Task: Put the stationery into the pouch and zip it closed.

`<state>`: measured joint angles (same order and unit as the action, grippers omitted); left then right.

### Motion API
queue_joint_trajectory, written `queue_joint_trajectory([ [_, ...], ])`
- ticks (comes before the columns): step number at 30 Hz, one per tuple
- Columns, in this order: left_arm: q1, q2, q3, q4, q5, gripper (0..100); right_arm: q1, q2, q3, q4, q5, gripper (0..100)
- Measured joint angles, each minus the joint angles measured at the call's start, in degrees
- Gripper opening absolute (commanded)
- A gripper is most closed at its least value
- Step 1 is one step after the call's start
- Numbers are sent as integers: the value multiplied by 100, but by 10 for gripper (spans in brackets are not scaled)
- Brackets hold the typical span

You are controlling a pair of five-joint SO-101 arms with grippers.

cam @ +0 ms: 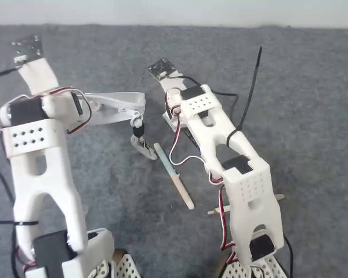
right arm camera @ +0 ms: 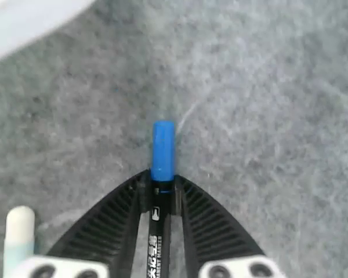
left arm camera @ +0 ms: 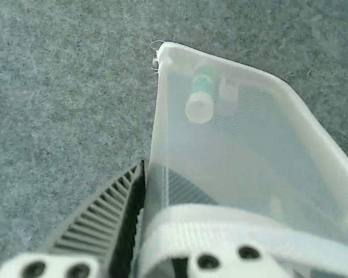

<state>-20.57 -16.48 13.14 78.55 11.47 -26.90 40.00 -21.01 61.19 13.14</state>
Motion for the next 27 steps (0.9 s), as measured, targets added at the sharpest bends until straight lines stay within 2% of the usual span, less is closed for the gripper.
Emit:
queue_joint_trajectory([
  [12,0,0,0,0,0,13,9,0,-62,598,0,29],
  [18,0,0,0,0,0,13,9,0,-62,1020,0,129],
  [20,0,0,0,0,0,13,9,0,-62,1125,0,117],
  [24,0,0,0,0,0,13,0,0,-88,1178,0,9],
  [27,0,0,0,0,0,13,62,70,-123,1178,0,14],
])
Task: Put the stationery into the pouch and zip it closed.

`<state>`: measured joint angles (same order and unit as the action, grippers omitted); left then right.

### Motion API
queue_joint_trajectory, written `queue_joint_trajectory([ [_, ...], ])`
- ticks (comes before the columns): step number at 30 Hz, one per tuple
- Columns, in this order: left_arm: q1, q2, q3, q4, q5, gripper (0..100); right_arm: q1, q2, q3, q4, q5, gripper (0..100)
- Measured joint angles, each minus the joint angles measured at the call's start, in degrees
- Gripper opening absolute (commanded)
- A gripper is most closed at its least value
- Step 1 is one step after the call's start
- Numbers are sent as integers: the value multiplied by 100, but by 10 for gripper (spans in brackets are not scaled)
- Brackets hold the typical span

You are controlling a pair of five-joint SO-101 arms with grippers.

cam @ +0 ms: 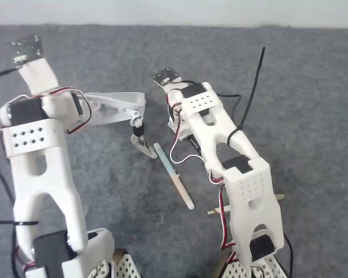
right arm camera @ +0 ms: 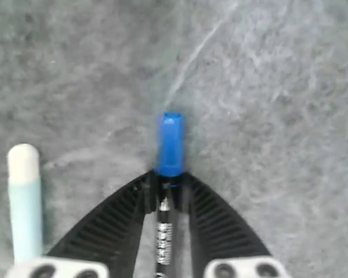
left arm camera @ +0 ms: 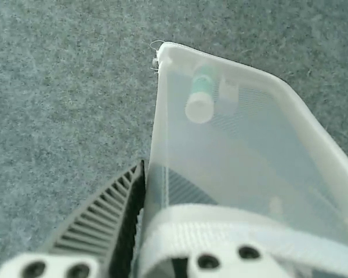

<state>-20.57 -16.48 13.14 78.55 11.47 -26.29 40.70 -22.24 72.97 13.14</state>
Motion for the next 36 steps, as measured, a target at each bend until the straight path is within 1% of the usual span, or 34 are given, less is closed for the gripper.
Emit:
queue_joint_trajectory([
  [10,0,0,0,0,0,13,-18,26,-70,88,0,6],
  [16,0,0,0,-62,0,13,-123,-369,-62,545,0,6],
  [24,-9,0,0,-79,0,13,-466,-1064,-62,1248,0,6],
  [29,-9,0,0,-79,0,13,-457,-1591,536,1099,0,6],
  [36,-9,0,0,-79,0,13,-730,-2963,1943,343,0,6],
])
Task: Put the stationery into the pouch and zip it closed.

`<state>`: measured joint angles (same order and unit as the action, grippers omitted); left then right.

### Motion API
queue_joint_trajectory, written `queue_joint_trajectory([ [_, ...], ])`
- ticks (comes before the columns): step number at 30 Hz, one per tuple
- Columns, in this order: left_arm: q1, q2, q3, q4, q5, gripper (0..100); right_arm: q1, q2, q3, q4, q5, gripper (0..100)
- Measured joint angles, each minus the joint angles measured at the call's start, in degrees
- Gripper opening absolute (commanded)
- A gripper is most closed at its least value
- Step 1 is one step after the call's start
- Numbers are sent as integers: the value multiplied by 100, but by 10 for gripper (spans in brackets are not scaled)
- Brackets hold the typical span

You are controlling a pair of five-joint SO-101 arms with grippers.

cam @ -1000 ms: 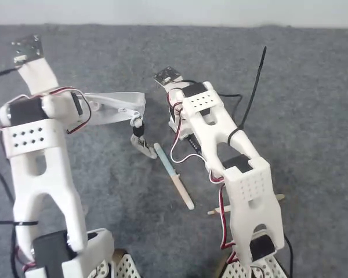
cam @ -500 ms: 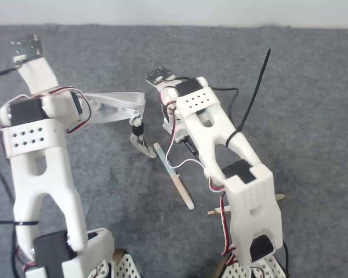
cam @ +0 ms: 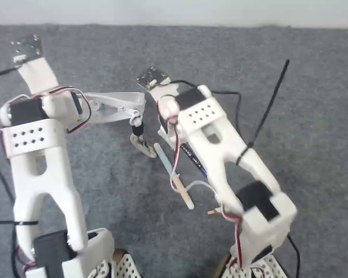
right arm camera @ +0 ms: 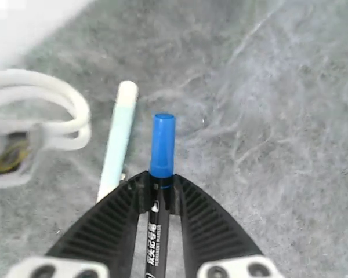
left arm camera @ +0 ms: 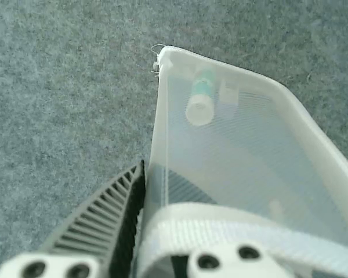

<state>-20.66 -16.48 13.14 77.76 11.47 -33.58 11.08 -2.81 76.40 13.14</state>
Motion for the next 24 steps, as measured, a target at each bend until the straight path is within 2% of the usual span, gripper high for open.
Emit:
queue_joint_trajectory([
  [11,35,0,0,0,0,13,-466,-2347,1301,-519,0,6],
  [18,44,0,0,0,0,13,-519,-3218,2242,-1398,0,6],
  [24,44,0,0,0,0,13,-624,-3982,2655,-1705,0,6],
])
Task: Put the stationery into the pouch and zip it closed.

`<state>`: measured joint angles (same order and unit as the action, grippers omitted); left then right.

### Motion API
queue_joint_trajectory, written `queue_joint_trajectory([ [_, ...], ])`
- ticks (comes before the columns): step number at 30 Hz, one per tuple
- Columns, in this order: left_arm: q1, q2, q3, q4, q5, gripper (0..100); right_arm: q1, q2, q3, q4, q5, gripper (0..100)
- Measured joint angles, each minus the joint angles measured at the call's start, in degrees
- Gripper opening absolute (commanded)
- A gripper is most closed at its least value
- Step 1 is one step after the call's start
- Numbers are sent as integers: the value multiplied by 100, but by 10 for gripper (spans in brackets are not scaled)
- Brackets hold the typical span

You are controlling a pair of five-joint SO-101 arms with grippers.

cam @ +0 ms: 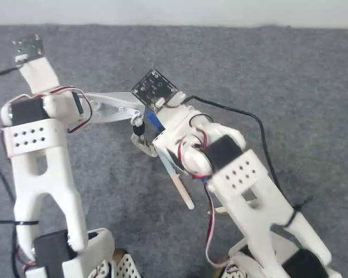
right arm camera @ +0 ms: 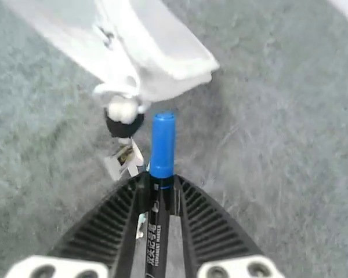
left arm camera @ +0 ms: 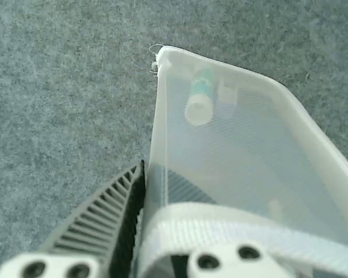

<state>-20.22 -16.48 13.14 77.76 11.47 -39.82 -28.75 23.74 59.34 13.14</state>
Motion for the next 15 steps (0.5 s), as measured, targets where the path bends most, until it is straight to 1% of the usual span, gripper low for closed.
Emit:
queue_joint_trajectory([
  [9,0,0,0,0,0,13,-598,-1415,607,-141,0,6],
  [12,0,0,0,0,0,13,-615,-1987,1020,-554,0,6],
  [15,0,0,0,-9,0,13,-624,-2523,1626,-1213,0,6],
])
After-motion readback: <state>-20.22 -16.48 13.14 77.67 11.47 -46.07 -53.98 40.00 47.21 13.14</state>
